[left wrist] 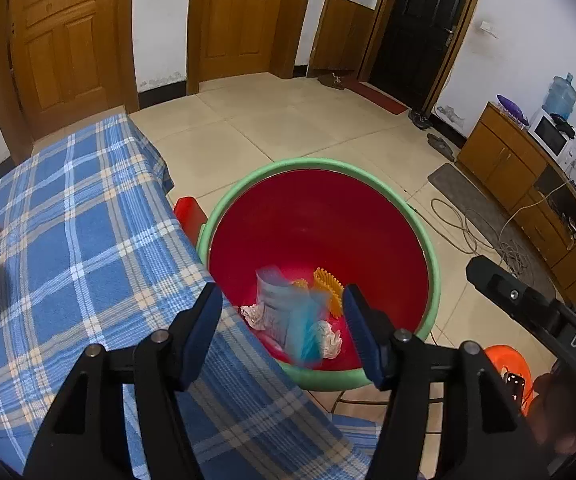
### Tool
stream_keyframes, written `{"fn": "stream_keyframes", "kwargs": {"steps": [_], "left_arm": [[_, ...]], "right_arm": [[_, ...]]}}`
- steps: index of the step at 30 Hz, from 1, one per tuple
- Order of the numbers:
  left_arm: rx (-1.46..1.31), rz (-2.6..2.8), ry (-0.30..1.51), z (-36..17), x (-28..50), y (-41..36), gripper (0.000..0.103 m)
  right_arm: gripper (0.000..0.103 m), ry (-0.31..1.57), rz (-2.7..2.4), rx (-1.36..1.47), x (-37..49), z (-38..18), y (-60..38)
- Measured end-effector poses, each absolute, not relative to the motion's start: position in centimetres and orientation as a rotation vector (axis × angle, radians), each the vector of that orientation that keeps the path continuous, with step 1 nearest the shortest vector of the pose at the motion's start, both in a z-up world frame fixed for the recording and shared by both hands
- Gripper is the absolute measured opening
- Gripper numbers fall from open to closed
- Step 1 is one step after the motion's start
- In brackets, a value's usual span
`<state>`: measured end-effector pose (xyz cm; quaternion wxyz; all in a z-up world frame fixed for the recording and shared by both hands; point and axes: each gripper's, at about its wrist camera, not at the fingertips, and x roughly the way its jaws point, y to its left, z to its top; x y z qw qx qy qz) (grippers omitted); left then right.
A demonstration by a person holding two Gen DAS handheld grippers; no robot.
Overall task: Collect trash
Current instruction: 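Open the left tool to drop the box into the bucket while the right tool releases the bag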
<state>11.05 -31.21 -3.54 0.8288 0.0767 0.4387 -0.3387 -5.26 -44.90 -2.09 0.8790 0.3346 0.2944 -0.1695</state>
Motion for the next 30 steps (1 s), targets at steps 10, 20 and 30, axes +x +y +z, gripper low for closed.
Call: {"fn": "stream_keyframes", "kwargs": {"steps": [10,20,30], "left_arm": [[0.155,-0.619,0.890,-2.0,11.0,-27.4,0.062],[0.077,-0.475,0.871,-0.2,12.7,-20.4,0.062],[0.055,-0.341,0.839,1.5,14.3,-12.9,0.062]], "right_arm": [[0.043,0.608,-0.302,0.678,-5.2,-1.1,-43.3],[0.043,0.608,-0.233,0.637,-4.4,0.4,-40.3],[0.043,0.625,-0.158,0.591,-2.9,1.5,-36.6]]}}
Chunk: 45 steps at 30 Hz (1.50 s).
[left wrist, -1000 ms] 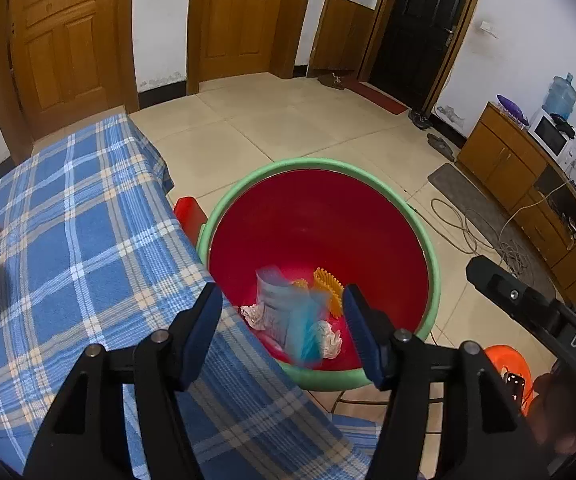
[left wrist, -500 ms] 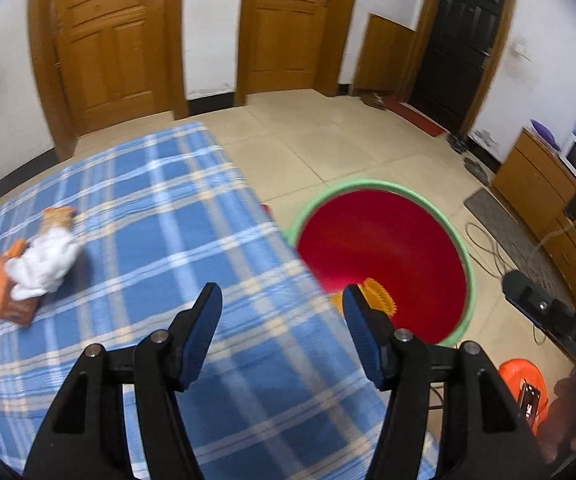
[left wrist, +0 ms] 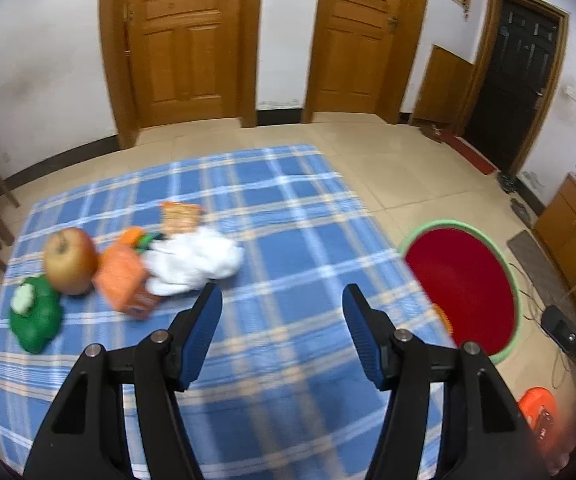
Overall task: Collect trash
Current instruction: 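Open the left tool to drop the box into the bucket while the right tool releases the bag, then grasp the small orange carton with the left tool while the right tool grasps the white socks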
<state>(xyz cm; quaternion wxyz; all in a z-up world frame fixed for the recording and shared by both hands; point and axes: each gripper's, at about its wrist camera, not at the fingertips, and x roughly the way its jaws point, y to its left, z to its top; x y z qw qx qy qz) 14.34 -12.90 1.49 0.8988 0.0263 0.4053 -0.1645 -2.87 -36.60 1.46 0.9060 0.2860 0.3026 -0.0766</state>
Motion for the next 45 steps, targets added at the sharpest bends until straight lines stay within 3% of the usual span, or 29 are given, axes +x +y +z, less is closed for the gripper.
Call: {"fn": "stream_keyframes", "kwargs": {"steps": [16,27,44,45], "left_arm": [[0.023,-0.222,0.888,-0.3,19.0,-4.1,0.062],[-0.013,-0.243,0.933,-3.4,21.8,-2.8,0.062],[-0.100,-0.236,0.797,-3.0,19.9,-0.9,0.062],[-0.112,-0.233,0.788,-2.9,19.8,-0.6,0.050]], "right_arm": [[0.043,0.671,-0.035,0.504,2.8,3.5,-30.5],[0.044,0.715,0.012,0.479,7.2,3.2,-26.8],[0.044,0.803,0.049,0.401,12.2,0.9,-22.0],[0.044,0.808,0.053,0.395,12.6,0.7,-21.6]]}}
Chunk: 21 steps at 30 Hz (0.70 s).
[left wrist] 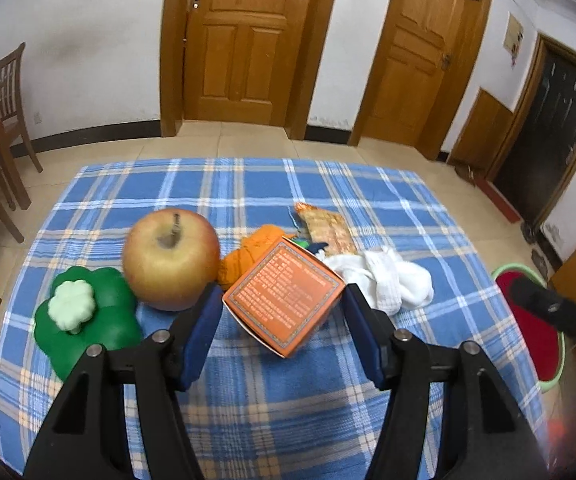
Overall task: Collect trash
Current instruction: 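Grasp the small orange carton with the left tool while the right tool grasps the white socks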
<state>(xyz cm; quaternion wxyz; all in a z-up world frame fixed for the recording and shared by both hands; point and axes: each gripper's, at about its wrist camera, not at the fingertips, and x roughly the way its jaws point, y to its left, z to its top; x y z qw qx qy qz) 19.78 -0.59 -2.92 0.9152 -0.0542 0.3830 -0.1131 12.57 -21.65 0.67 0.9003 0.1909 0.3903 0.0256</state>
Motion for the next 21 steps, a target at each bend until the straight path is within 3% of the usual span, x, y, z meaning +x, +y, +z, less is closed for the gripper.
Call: {"fn": "stream_keyframes", "kwargs": {"steps": [18,19,21], "left_arm": [[-0.162,-0.276,0.807,-3.3,19.2,0.1,0.050],[-0.161,-0.275,0.810,-3.4,19.3,0.1,0.050],[-0.159,-0.273,0.815,-3.6,19.3,0.1,0.050]], "right_arm": [[0.044,0.894,0.170,0.357,19.1,-3.5,-15.7],[0.043,0.898,0.179,0.357,19.1,-3.7,-15.6],[0.031,0.902,0.199,0.357,19.1,-3.9,-15.5]]}}
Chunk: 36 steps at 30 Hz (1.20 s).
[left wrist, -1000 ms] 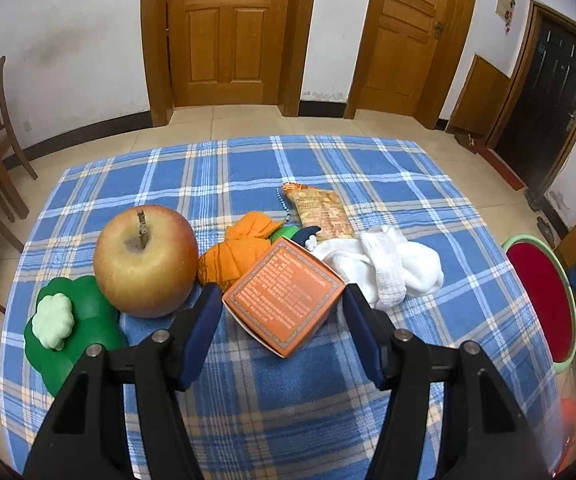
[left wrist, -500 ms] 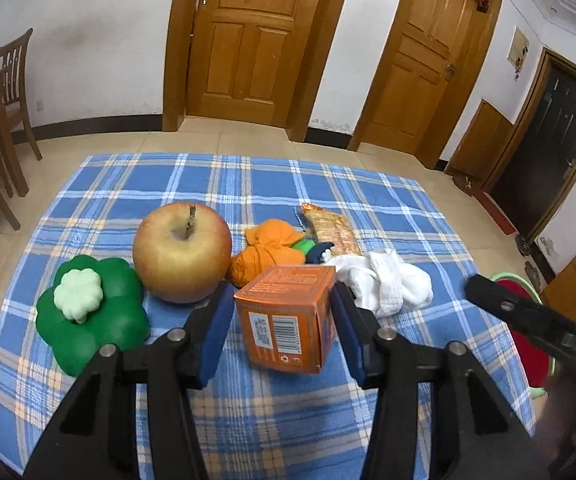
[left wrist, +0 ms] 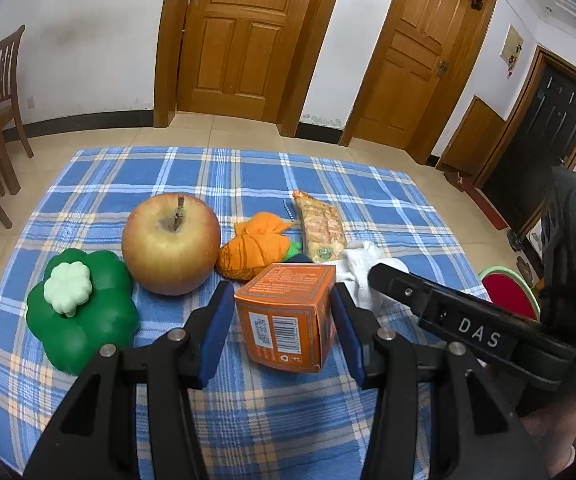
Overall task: Collect trash
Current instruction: 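Grasp the small orange carton with the left tool while the right tool grasps the white socks, then carry the orange carton with the left tool while the right tool carries the socks to the bucket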
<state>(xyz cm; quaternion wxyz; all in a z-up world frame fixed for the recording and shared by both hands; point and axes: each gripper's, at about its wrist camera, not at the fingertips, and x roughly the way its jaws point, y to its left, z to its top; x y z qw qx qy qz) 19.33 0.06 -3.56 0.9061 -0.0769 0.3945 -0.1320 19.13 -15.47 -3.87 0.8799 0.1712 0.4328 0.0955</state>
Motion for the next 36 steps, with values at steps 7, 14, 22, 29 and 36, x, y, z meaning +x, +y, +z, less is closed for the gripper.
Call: {"fn": "stream_keyframes", "kwargs": {"steps": [7,14,22,29,36], "left_arm": [[-0.149,-0.276,0.806,-3.4,19.2,-0.2,0.050],[-0.124,-0.285,0.787,-2.2,18.4,-1.1,0.050],[-0.087,-0.327,0.758,0.0,15.9,-3.1,0.050],[-0.071,-0.397,0.771,0.9,13.5,-6.3,0.050],[-0.050,-0.480,0.804,1.3,11.7,-10.6,0.050]], "right_arm": [[0.010,0.864,0.214,0.353,18.0,-3.6,-16.1],[0.009,0.784,0.161,0.356,14.4,-1.4,-18.4],[0.009,0.711,0.080,0.399,9.3,0.7,-22.3],[0.009,0.662,-0.006,0.440,4.9,1.7,-26.1],[0.010,0.625,-0.111,0.480,1.1,1.6,-30.5]]}}
